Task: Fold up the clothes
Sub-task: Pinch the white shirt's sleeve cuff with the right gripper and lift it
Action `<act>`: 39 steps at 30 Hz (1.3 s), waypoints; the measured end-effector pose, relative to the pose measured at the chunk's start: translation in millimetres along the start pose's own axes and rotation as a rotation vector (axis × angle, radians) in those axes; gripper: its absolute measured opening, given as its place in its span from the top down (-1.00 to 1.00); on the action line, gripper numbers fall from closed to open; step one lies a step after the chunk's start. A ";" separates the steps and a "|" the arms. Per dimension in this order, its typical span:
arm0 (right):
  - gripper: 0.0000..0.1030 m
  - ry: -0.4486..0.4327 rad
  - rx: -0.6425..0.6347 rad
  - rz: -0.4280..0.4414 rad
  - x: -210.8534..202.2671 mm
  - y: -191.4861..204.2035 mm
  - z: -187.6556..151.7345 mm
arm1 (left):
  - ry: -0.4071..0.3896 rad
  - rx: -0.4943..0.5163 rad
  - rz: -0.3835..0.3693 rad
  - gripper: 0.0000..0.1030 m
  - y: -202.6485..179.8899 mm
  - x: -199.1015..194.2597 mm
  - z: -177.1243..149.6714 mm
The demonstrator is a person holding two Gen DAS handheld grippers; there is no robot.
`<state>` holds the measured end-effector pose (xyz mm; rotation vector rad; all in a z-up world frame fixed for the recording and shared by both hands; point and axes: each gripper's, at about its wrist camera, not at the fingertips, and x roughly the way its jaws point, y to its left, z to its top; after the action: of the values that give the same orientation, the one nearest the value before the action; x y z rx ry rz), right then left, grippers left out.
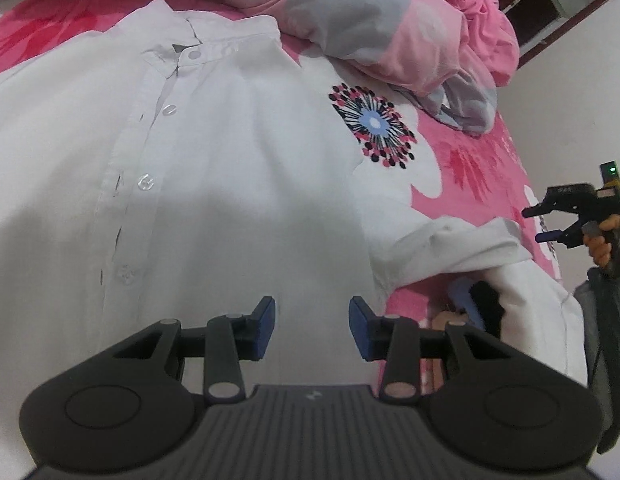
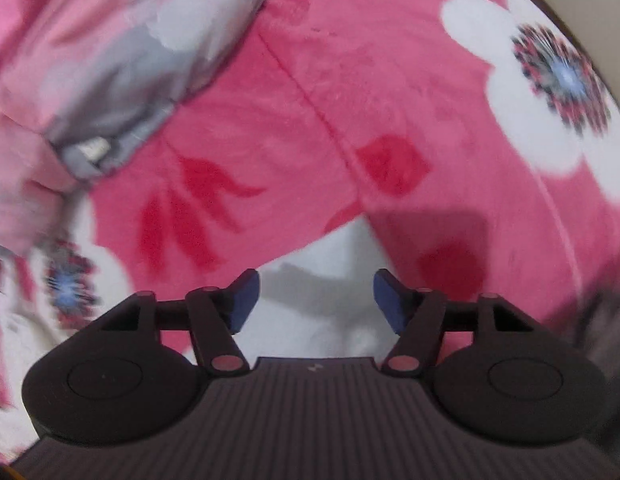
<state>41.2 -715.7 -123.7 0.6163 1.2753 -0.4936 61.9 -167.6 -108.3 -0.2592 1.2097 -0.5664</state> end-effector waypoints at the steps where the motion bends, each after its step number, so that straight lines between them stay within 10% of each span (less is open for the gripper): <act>1: -0.34 0.000 -0.021 -0.022 7.0 -2.4 3.2 | -0.001 -0.004 0.003 0.21 -0.3 2.0 0.0; 7: -0.27 0.113 0.024 0.045 38.7 -19.4 -6.0 | -0.011 -0.004 0.028 0.21 1.4 3.4 0.2; 11: 0.93 0.131 0.018 0.096 40.3 -20.4 -16.5 | -0.029 -0.004 0.032 0.21 1.2 2.1 3.1; 21: 0.96 -0.254 0.033 0.143 -108.6 -21.0 -14.8 | -0.008 0.074 0.081 0.20 -10.2 26.3 0.7; 39: 0.96 -0.462 0.075 0.168 -178.9 -12.9 -39.5 | -0.006 0.142 0.095 0.15 -6.3 28.4 -5.1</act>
<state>-36.5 -698.2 41.7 0.6224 0.7638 -0.5096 62.2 -187.7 -129.9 -0.0831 1.1635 -0.5656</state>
